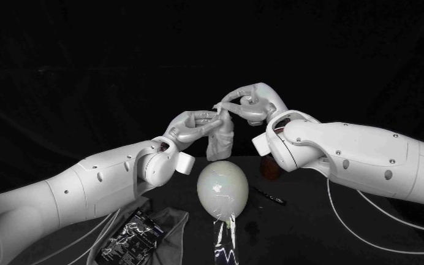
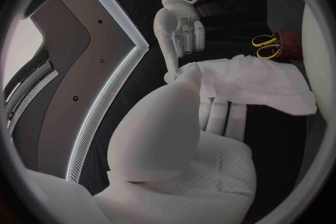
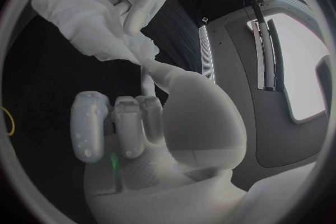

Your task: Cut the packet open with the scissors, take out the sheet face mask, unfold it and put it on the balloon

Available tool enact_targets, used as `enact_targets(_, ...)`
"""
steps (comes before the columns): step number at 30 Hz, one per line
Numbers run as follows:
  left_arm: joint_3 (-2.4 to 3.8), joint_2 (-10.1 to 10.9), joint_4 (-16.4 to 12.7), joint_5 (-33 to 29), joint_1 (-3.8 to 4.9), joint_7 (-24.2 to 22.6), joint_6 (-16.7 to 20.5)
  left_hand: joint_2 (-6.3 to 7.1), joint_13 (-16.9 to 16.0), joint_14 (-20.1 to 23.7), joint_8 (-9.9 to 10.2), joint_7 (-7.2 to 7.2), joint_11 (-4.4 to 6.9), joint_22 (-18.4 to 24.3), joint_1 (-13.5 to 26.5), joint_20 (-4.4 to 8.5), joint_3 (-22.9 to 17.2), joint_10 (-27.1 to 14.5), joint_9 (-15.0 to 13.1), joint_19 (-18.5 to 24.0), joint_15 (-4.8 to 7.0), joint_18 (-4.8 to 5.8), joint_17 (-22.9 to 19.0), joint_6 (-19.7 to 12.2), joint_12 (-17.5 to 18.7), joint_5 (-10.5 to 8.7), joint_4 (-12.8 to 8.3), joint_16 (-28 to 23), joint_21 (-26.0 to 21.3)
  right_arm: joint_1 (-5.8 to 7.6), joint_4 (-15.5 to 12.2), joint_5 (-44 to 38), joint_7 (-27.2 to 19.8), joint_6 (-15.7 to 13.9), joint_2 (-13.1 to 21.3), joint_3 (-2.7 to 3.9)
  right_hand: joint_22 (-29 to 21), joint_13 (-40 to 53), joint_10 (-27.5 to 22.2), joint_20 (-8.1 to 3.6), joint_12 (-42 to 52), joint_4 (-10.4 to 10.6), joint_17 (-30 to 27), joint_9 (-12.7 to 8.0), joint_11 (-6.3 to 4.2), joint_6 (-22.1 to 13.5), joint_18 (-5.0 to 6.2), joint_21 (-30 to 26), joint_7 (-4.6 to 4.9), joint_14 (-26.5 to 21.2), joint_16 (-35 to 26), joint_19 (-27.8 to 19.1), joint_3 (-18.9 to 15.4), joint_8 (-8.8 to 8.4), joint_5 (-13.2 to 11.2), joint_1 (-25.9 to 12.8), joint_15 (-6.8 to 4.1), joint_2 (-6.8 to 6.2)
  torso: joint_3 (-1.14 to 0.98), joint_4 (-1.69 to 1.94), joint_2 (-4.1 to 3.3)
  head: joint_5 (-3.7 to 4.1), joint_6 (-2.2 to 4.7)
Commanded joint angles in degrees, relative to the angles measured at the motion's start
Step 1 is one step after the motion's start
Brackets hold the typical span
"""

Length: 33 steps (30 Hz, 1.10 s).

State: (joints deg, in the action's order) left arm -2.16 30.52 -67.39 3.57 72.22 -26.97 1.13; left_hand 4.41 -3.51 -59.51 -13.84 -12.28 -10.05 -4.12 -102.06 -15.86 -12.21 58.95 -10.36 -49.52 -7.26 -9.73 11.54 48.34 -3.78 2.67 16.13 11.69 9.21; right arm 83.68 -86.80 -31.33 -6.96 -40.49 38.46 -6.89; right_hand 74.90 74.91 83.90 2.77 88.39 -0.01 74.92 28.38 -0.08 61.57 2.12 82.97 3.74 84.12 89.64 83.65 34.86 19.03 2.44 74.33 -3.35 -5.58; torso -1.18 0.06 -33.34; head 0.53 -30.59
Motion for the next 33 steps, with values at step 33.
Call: enact_targets(33,0.05,-0.7,-0.49,-4.38,0.12,0.24,0.7,0.29,-0.02,1.68,-1.33,0.74,0.95,0.38,4.98,-0.02,-7.43,3.43,-0.65,-1.25,-0.34,-0.81,-1.56,3.98,0.13,0.14,-1.18,-3.71,-1.92,-0.04,0.84,-0.48,2.0,1.67,-0.7,-0.11,13.03,13.95,5.37,-0.13,-0.17,-0.36,15.08,1.26,-0.32,0.36,-0.54,0.07,0.18,5.88,0.36,2.87,-0.01,0.37,0.34,-0.09,-0.36,0.42,0.01,-0.03,-0.04,-0.05,-0.1)
